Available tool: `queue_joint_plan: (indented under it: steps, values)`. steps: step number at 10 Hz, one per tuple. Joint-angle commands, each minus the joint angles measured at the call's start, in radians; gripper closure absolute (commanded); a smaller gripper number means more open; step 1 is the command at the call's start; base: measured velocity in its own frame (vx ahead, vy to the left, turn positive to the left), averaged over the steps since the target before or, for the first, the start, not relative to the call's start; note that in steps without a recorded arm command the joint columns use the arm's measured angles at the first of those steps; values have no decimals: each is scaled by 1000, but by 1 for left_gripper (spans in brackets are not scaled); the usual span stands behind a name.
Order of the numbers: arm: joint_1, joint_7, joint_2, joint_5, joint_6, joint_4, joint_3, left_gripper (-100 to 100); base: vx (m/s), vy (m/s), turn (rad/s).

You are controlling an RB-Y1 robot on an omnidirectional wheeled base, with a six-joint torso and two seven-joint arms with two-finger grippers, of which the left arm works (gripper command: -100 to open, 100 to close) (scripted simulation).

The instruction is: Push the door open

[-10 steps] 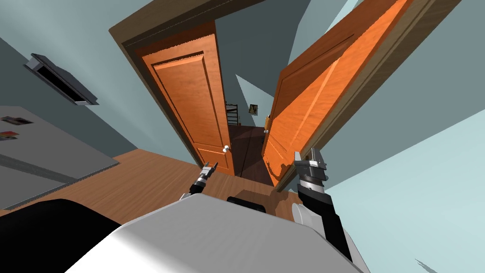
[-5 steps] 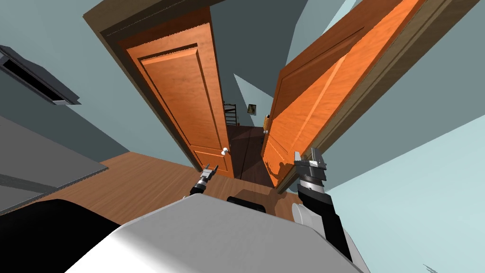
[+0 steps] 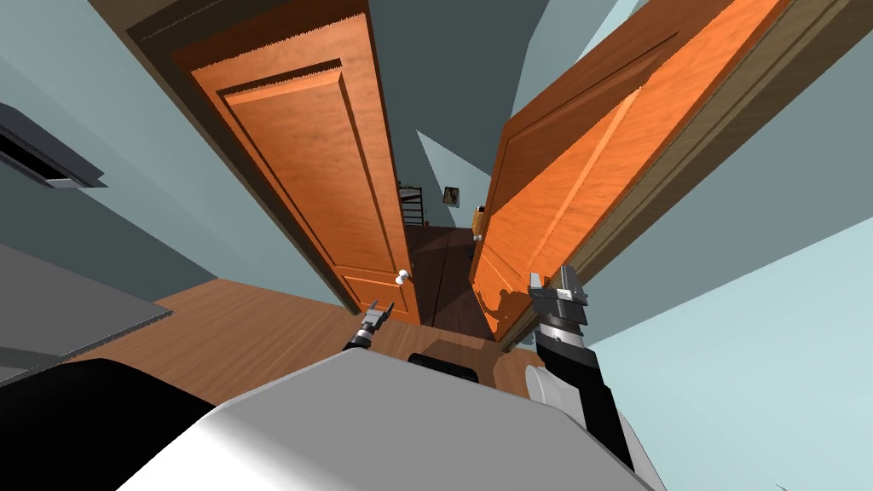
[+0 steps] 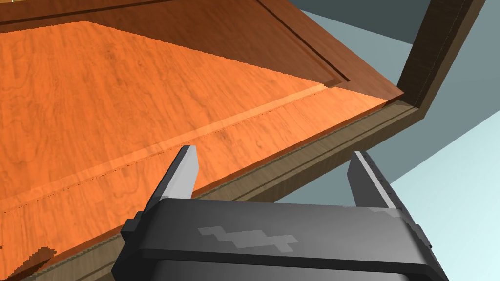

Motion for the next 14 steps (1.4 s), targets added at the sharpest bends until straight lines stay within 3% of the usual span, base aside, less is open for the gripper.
queue_joint_plan:
  steps: [1,3,5,7,11,12,13,14]
  values:
    - [-5,-31,-9,-19,-15,36,15,-100,87,64,-62]
    - [-10,-57,-18,-33,-29,68,27,-100,114,60,-60]
    - [-20,-56,0,-25,-23,73,27,-100,83,13,-21]
    - [-26,-60,4,-24,-19,76,29,-100,192,30,-27]
    - [-43,-71,-12,-20,-4,86,33,-100,199,9,-26]
    - [-41,-69,-6,-20,-9,88,33,-100,101,3,-6]
    - [-41,-69,-6,-20,-9,88,33,100,-15,-4,-6]
    - [-41,-69,-6,-20,-9,88,33,100,-36,-7,-16]
